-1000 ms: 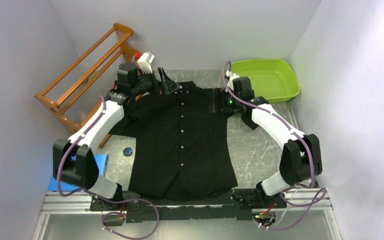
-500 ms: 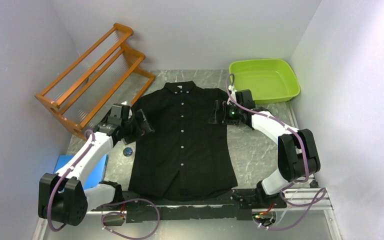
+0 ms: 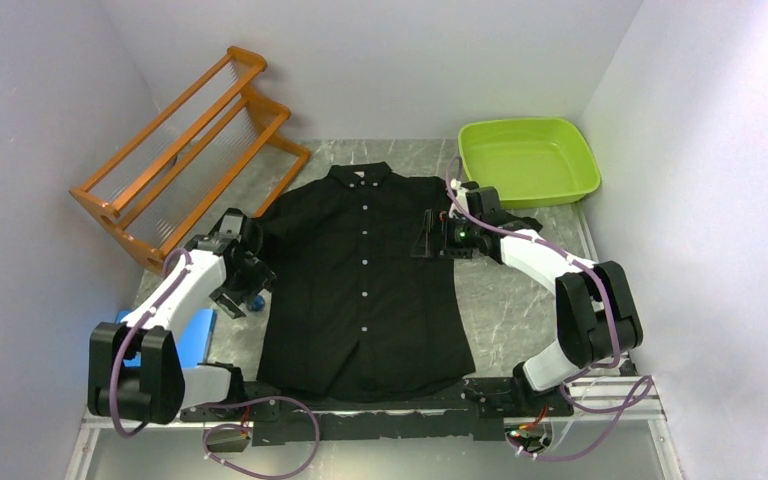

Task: Pin the brooch onto the clothing
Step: Pick up the brooch from the center of the board.

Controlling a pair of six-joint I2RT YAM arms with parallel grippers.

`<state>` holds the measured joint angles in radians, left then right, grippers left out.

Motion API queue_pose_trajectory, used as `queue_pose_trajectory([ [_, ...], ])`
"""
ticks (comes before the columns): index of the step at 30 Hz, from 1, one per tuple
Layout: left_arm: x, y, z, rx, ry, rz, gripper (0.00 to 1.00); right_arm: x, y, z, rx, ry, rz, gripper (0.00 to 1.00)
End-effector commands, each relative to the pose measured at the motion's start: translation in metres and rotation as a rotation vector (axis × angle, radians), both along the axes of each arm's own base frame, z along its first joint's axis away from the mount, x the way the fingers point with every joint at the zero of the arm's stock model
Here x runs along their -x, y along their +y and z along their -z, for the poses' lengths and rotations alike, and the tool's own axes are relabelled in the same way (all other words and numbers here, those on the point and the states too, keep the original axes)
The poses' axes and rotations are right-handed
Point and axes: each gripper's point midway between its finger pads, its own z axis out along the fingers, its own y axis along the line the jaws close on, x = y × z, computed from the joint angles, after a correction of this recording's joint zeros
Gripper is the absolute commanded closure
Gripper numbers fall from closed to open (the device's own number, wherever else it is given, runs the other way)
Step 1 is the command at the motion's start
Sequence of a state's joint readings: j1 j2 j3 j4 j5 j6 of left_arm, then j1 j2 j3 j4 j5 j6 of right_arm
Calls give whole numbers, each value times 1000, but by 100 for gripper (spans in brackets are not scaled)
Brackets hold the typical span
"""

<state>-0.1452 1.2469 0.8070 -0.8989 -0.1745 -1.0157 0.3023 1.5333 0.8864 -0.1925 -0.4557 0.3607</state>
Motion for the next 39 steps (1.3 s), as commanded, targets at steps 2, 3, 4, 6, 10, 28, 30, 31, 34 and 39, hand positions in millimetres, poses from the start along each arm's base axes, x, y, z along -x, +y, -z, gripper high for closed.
queue_pose_trajectory([
  [2,2,22,2,-73,52,-119,23,-4,9,-15,-28,-68,-30,7],
  [3,0,23,5,-70,51,-123,24,-3,9,-13,-26,-65,-33,7],
  [4,-4,24,7,-64,43,-128,25,-3,10,-13,-26,-63,-34,7],
  [6,-8,26,13,-56,48,-130,26,-2,11,-12,-27,-60,-38,7],
  [10,-18,29,23,-61,62,-124,27,-1,12,-13,-24,-62,-47,7],
  [28,-28,28,58,0,95,-104,38,-1,16,-15,-21,-65,-62,7],
  [30,-25,25,57,14,94,-105,39,-1,16,-17,-22,-69,-61,7],
  [31,-24,25,57,18,95,-105,39,-1,16,-18,-22,-72,-60,7],
  [34,-19,23,54,29,91,-102,40,-1,15,-21,-20,-83,-56,7],
  [39,-12,12,51,89,61,-89,39,0,16,-23,-29,-85,-59,7],
])
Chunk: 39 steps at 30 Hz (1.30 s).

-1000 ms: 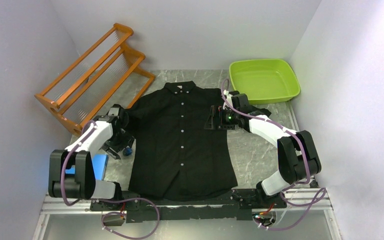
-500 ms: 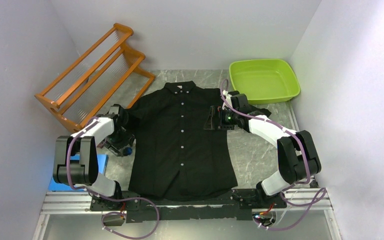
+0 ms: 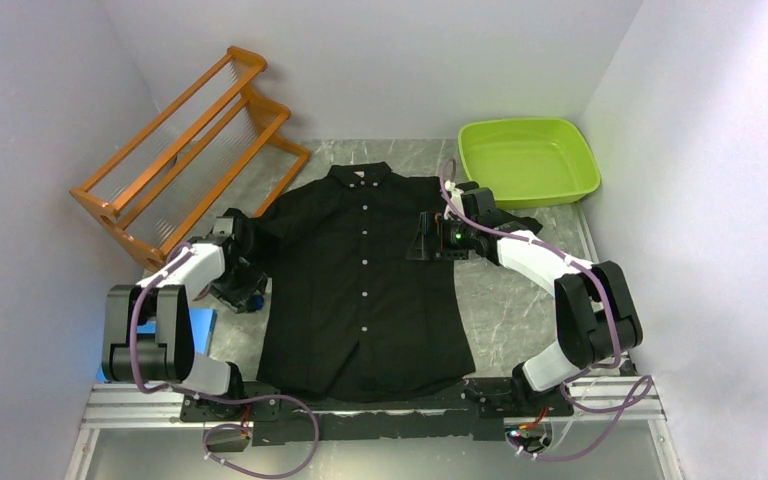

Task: Pin the brooch onto the clothing
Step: Pick up the brooch from the center of the board.

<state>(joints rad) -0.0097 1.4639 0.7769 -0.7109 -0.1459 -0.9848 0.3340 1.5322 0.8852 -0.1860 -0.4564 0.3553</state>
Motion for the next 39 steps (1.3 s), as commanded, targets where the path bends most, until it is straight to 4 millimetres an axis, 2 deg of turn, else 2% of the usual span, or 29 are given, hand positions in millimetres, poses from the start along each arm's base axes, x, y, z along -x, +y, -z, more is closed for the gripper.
queue_pose_trajectory([
  [1,11,-15,2,85,-23,12,37,-5,6,-23,-32,-77,-24,7],
  [4,12,-19,5,104,-55,27,26,-5,6,-24,-33,-83,-22,7],
  [5,13,-18,6,100,-52,21,26,-5,6,-25,-33,-84,-22,7],
  [9,18,-8,10,46,13,7,30,-3,7,-25,-33,-84,-26,7],
  [15,10,-1,7,5,36,-2,34,-2,7,-25,-36,-81,-27,7],
  [26,12,1,18,-4,90,1,54,-2,7,-27,-31,-85,-26,7],
  [28,12,2,16,-8,86,7,60,-2,8,-28,-35,-87,-27,7],
  [32,13,3,10,-15,67,17,61,-1,7,-27,-34,-84,-25,7],
  [39,12,1,-9,-8,5,72,76,-2,9,-34,-45,-94,-28,7],
])
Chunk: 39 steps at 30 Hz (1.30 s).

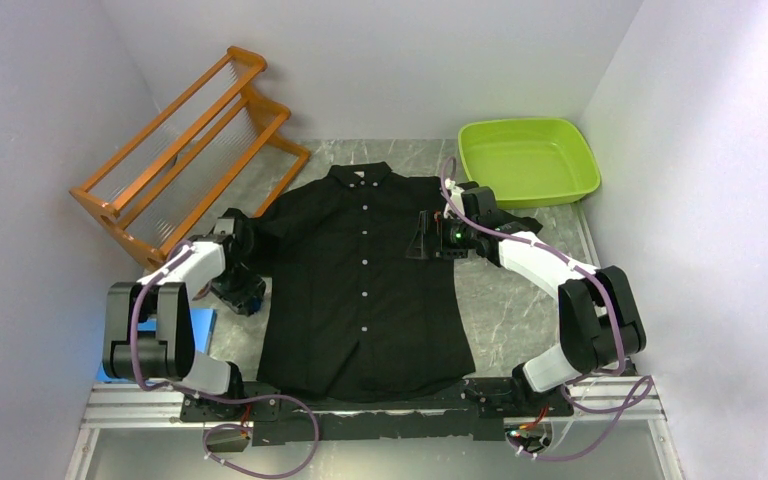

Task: Pin the brooch onto the clothing
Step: Pick up the brooch from the center of the board, then adjust the brooch.

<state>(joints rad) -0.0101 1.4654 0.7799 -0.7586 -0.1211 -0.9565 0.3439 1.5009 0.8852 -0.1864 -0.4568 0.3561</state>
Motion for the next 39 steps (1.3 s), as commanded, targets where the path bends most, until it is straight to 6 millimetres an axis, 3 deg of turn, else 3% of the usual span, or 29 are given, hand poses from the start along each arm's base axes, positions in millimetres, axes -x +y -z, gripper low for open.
queue_pose_trajectory([
  [1,0,4,-13,-21,-58,52,81,-3,7,-24,-40,-66,-23,7],
  [8,-9,-22,-36,88,-216,205,97,0,12,-33,-69,-76,-40,7],
  [14,-27,-58,-60,146,-368,378,97,5,18,-40,-113,-76,-64,7],
  [22,-55,-147,-84,179,-521,757,97,19,31,-42,-224,-40,-115,6],
  [29,-54,-239,-92,183,-704,1233,97,27,49,-43,-366,27,-166,7],
  [33,-44,-270,-86,150,-729,1398,97,32,57,-43,-433,72,-194,8],
  [39,-37,-299,-92,166,-768,1487,97,42,80,-21,-462,185,-236,15],
])
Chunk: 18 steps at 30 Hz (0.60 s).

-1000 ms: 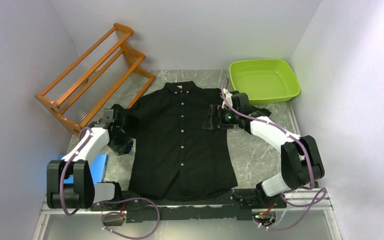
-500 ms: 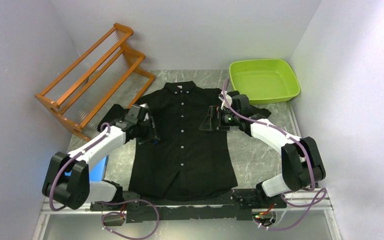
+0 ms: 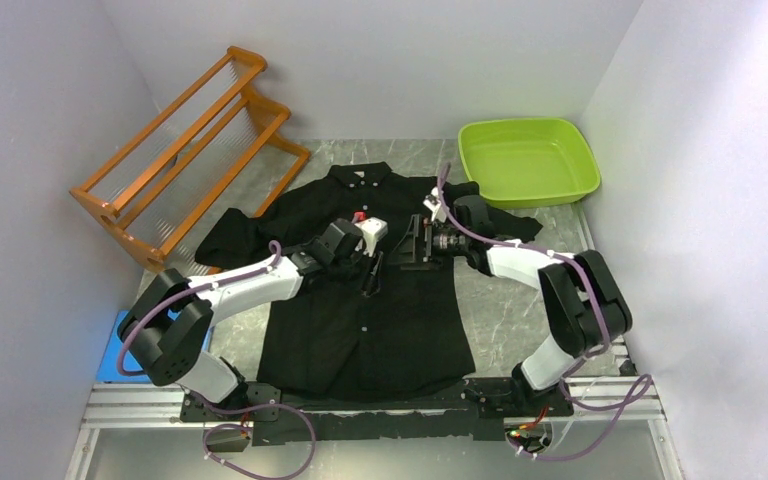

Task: Pin the brooch onto the clothing
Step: Adjust the brooch.

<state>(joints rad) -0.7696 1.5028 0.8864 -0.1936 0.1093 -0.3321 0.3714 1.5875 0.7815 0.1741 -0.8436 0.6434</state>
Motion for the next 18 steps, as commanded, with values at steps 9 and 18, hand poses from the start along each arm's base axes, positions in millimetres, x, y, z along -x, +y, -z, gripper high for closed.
queue_pose_trajectory([
  [9,-8,-42,-29,43,-123,126,97,14,37,13,-153,118,-114,45],
  [18,-15,-34,-27,13,-136,60,70,11,31,14,-75,68,-109,100],
])
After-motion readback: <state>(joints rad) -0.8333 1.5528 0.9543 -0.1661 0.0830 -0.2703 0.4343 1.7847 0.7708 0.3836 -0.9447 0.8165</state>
